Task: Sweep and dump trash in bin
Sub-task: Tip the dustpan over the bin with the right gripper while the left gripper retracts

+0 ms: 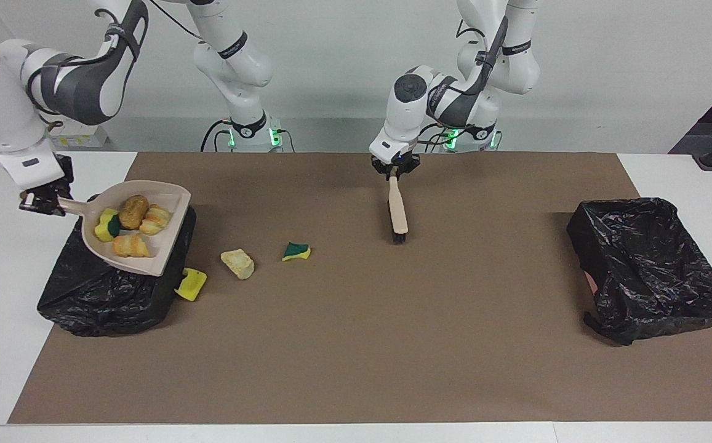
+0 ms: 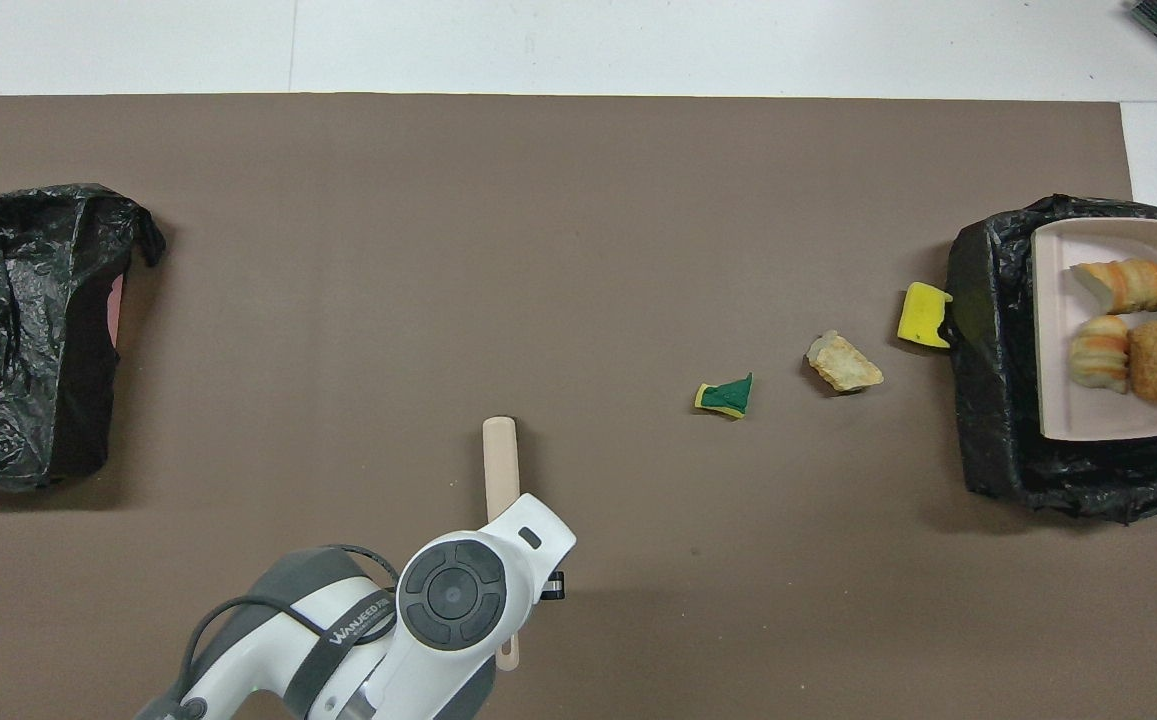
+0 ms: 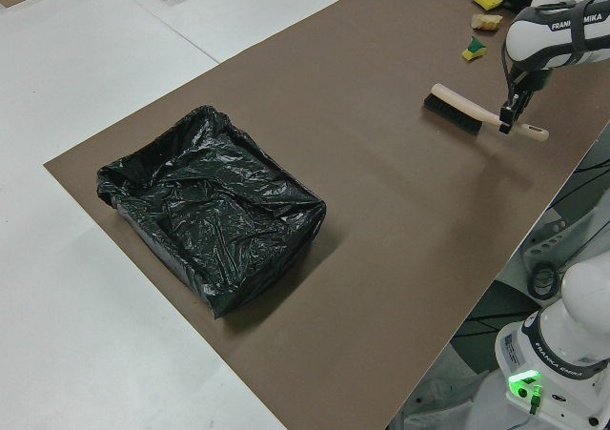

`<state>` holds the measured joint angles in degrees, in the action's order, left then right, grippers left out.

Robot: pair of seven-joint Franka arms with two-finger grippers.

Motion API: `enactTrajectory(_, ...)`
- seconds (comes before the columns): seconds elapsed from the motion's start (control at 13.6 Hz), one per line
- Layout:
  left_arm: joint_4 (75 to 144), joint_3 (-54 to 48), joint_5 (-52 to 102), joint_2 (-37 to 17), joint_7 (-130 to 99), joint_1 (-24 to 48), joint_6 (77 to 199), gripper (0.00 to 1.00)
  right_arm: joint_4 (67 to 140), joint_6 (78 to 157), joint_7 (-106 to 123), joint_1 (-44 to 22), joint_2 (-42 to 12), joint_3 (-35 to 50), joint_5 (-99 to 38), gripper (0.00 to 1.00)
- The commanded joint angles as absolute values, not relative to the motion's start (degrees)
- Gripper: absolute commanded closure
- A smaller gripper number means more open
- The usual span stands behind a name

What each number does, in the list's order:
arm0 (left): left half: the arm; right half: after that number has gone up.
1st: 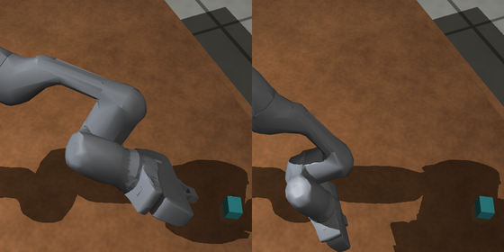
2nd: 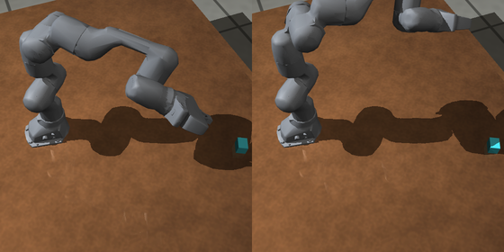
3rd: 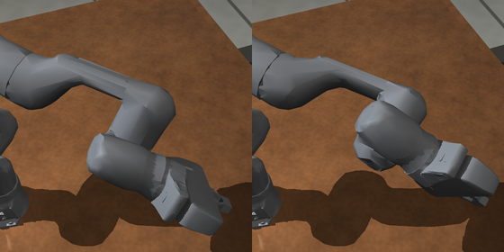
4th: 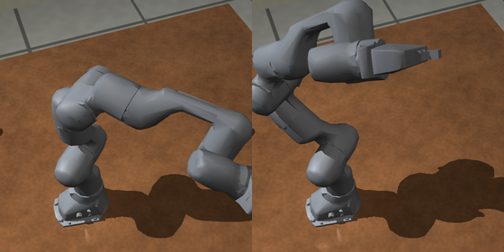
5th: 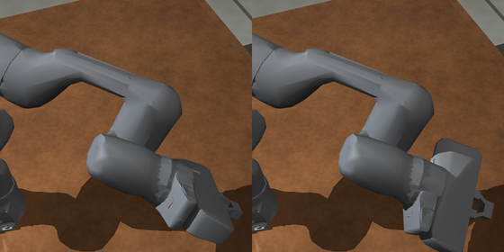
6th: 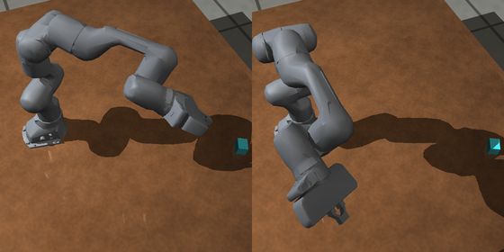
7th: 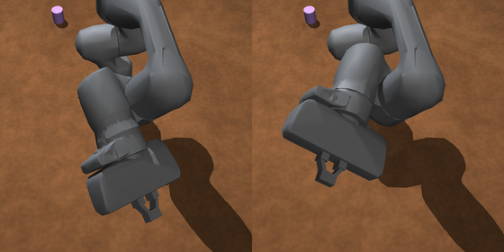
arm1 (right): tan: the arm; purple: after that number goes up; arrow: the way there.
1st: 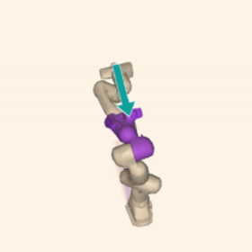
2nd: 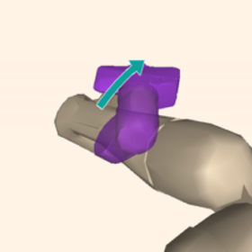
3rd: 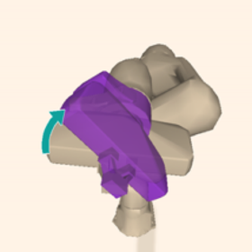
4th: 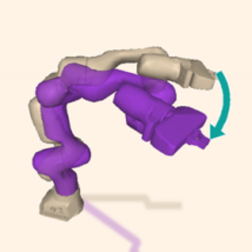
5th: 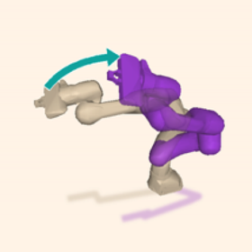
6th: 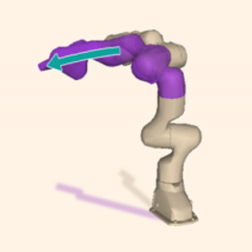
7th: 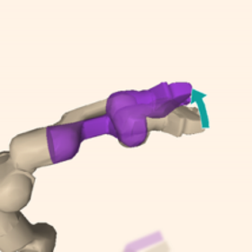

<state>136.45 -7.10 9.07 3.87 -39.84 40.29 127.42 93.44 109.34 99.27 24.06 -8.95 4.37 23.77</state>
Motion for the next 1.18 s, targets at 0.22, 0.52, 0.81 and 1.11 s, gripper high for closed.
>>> enactTrajectory(0.22, 134.7, -5.9, 9.8, 2.4, -39.6, 40.0, 128.2, 0.00, 94.1, 113.8, 89.3, 19.2, -9.1, 5.3, 43.4, 1.00)
enactTrajectory(0.52, 129.0, -5.7, 7.7, 1.0, -36.8, 32.7, 127.9, 0.00, 96.8, 112.0, 88.5, 17.5, -8.6, 5.2, 52.5, 1.00)
enactTrajectory(0.81, 125.9, -5.6, 3.2, 2.0, -29.6, 25.2, 125.6, 0.00, 96.2, 113.3, 83.6, 16.3, -9.1, 5.5, 61.3, 1.00)
enactTrajectory(1.11, 119.7, -5.5, 2.9, 3.9, -17.8, 16.8, 116.3, 0.00, 95.6, 112.5, 83.6, 15.1, -9.0, 5.6, 64.2, 1.00)
